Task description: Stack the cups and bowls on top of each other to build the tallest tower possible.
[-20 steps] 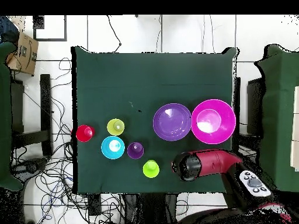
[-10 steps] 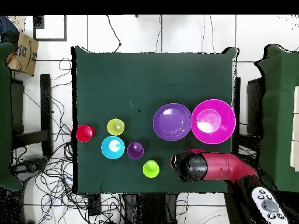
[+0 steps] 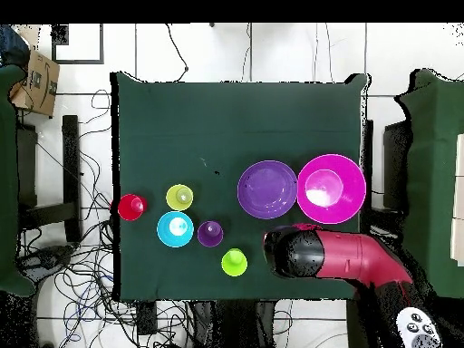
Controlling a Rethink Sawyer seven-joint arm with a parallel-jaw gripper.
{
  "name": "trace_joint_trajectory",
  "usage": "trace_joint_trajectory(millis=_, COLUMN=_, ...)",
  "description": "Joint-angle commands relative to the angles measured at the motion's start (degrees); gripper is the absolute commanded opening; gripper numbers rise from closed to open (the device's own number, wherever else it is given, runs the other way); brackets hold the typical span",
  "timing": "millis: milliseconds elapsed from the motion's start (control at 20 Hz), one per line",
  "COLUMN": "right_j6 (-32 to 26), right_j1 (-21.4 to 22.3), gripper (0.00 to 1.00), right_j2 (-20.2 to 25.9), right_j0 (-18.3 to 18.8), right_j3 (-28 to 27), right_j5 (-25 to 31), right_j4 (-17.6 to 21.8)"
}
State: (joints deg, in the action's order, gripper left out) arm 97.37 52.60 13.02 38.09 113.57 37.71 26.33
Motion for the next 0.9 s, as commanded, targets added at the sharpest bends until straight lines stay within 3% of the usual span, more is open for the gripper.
trace_joint_trajectory(millis=50, right_j6=2.38, right_j1=-0.70, gripper=0.00, right_j2=3.94, right_j0=-4.74, right_j3=-2.79, right_j5=5.79, right_j4=-3.56)
trace_joint_trajectory(millis=450, right_j6=5.41, right_j1=-6.17, gripper=0.00, right_j2=2.65, right_j0=-9.44, right_j3=-8.21, right_j5=5.14, right_j4=-5.10)
trace_joint_trajectory(millis=650, right_j6=3.45, right_j1=-9.85, gripper=0.00, right_j2=2.85, right_j0=-10.02, right_j3=-12.07, right_j5=5.50, right_j4=-5.12)
trace_joint_trajectory(millis=900, right_j6=0.91, right_j1=-11.17, gripper=0.00, right_j2=2.85, right_j0=-9.81, right_j3=-14.86, right_j5=6.35, right_j4=-5.06)
